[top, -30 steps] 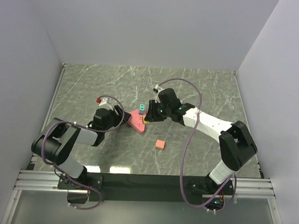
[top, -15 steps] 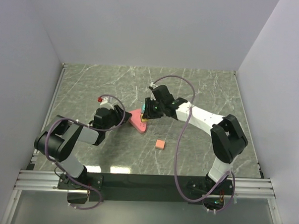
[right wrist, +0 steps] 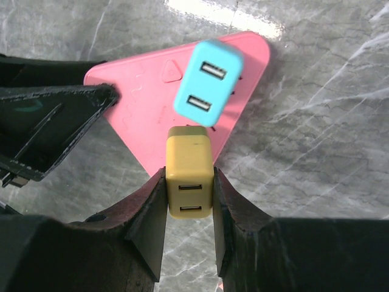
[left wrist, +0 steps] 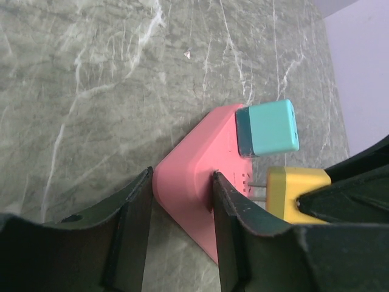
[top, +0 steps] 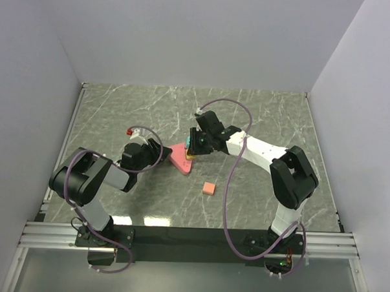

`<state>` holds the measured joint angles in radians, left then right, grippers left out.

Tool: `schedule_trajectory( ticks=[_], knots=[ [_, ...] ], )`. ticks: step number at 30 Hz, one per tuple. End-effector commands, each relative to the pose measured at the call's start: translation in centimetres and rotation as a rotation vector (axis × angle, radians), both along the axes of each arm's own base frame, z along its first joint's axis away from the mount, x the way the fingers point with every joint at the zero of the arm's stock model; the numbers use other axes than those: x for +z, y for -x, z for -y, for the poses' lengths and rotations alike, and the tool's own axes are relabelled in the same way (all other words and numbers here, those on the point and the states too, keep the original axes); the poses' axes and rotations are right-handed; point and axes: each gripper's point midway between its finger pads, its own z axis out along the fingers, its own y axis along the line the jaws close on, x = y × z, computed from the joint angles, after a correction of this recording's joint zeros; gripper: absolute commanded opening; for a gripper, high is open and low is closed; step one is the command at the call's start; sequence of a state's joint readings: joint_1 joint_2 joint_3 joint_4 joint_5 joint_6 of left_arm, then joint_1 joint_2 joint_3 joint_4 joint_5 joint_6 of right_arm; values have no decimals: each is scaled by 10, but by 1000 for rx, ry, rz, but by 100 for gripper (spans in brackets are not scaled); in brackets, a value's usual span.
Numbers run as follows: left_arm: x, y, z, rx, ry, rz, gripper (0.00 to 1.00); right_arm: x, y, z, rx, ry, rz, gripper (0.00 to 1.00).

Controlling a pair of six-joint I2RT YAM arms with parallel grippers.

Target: Insert the plug

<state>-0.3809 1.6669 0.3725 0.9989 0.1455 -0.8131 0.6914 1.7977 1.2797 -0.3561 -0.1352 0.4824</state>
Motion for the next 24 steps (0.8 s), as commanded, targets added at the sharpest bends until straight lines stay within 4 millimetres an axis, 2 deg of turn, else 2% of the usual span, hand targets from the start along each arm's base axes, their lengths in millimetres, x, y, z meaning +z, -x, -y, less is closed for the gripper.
schedule_trajectory(
  ticks=[1, 6, 14, 17, 20, 24],
  knots=[
    [-4, 13, 5, -48, 16, 11, 0, 2, -5, 0, -25, 20, 9, 0],
    [-1, 22, 4, -39, 22, 54, 0, -3, -6, 1, -38, 33, -3, 0],
    [5, 22, 7, -8, -52, 102, 0, -5, 2, -1, -19, 13, -31, 0],
    [5, 26, 16, -20, -79, 106, 0, -3, 6, -1, -13, 1, -38, 0],
    [4, 23, 11, 30, -106, 112, 0, -5, 8, -1, -10, 5, -49, 0],
    [3, 29, 11, 47, -117, 119, 0, -11, 13, -2, -6, 1, -80, 0]
  ],
)
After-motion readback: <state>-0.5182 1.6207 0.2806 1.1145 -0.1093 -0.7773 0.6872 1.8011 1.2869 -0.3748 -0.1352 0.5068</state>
